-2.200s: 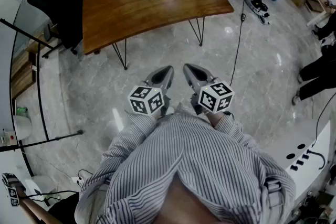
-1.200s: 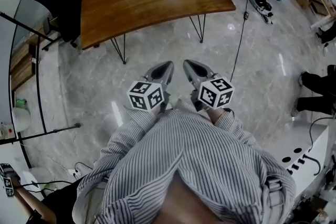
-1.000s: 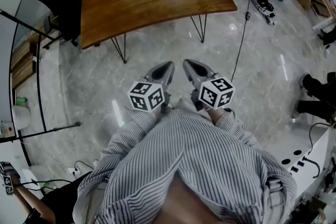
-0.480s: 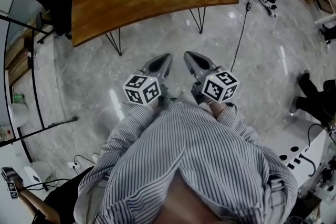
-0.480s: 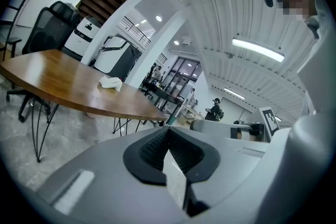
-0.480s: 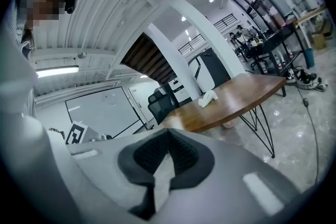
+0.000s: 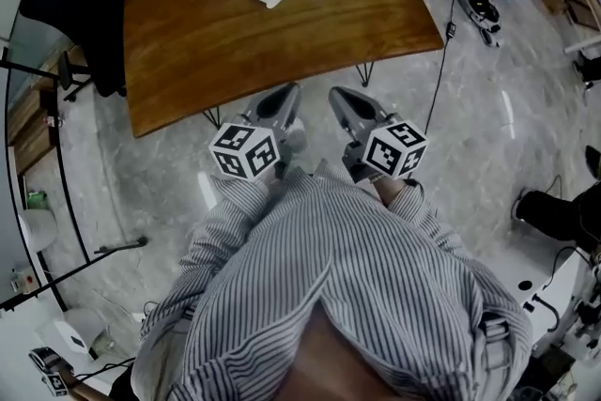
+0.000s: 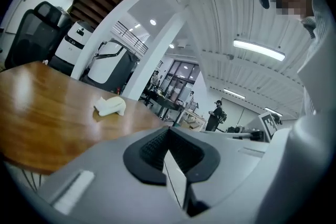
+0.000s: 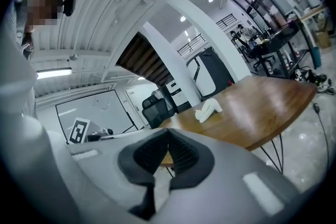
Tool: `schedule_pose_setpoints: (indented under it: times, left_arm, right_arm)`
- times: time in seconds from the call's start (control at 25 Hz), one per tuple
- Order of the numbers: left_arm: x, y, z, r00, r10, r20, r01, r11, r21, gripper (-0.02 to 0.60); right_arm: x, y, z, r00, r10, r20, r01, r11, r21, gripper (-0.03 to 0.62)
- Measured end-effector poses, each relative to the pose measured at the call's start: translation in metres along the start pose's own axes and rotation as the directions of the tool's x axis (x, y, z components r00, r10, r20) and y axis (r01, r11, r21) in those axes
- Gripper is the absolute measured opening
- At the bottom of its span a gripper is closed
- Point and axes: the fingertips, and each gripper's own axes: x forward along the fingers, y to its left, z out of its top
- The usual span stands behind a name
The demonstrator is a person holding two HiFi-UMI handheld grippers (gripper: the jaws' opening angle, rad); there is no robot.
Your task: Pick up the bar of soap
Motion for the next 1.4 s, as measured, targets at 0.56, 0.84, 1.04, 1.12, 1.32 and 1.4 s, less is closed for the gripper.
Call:
schedule_pose_setpoints:
  times: [0.56,0.84,1.04,1.12,1.32,1.4]
  left_arm:
    - [0.101,0.11,0.063,0.992,-0.04,-0.123,0.038,0.999,-0.013,0.005]
    - [0.122,0.146,0.06,0.985,0.003,-0.171,-0.007,1.0,-0.023,0.005]
    - [0.135,0.17,0.063,0.973,0.028,-0.23,-0.014,0.998,0.06,0.006]
    - [0.145,0.179,0.067,0.969,0.044,-0.244,-0.023,0.996,0.09,0.006]
    - [0.178,0.194,0.069,0.946,0.063,-0.318,-0.002,0.982,0.19,0.066]
    - [0.189,0.2,0.069,0.929,0.064,-0.364,0.024,0.972,0.232,0.105]
  right_arm:
    - [0.147,-0.064,0.076,0.999,-0.032,-0.006,0.032,0.999,0.041,0.003]
    - [0.16,-0.094,0.065,0.995,-0.042,-0.085,0.048,0.996,0.073,0.003]
    - [0.172,-0.105,0.062,0.993,-0.016,-0.116,0.027,0.995,0.092,0.003]
    - [0.177,-0.111,0.061,0.992,-0.003,-0.129,0.017,0.995,0.102,0.003]
    - [0.183,-0.127,0.057,0.988,0.012,-0.157,0.01,0.991,0.136,0.003]
    - [0.187,-0.13,0.057,0.987,0.019,-0.16,0.004,0.99,0.139,0.003]
